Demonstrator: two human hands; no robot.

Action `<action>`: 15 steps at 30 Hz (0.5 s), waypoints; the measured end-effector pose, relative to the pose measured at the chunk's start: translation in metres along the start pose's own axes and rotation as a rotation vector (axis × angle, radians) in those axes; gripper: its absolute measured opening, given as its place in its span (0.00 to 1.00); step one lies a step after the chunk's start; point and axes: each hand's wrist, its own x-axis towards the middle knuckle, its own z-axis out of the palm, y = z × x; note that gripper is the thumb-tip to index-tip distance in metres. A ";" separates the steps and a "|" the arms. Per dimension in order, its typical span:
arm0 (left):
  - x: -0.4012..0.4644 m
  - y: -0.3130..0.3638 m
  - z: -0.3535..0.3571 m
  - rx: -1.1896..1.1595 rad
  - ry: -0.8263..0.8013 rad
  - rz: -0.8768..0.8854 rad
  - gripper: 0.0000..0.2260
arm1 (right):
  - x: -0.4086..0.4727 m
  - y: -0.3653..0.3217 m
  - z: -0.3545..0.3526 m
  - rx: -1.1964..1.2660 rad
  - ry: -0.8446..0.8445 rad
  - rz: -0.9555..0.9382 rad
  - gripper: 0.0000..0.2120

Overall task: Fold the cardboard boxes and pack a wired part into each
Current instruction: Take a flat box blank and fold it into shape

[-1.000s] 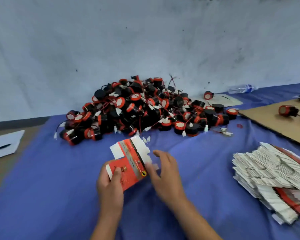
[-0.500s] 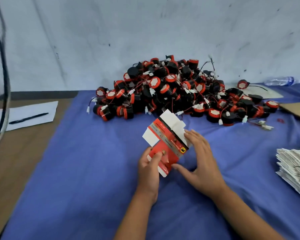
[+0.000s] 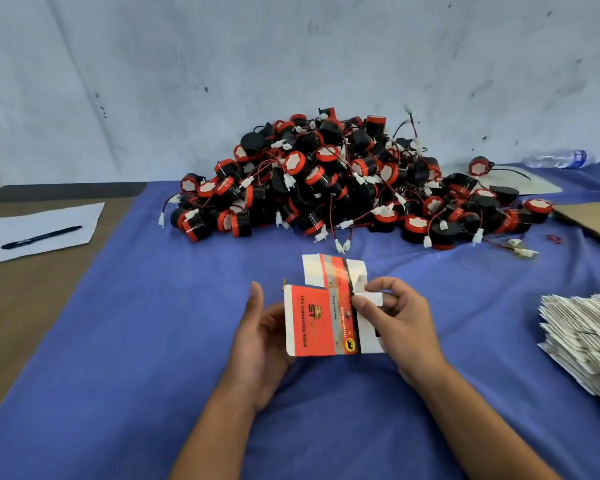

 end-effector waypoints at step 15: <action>0.012 -0.020 0.025 -0.061 -0.099 -0.031 0.17 | -0.003 -0.033 0.017 0.198 -0.283 0.286 0.04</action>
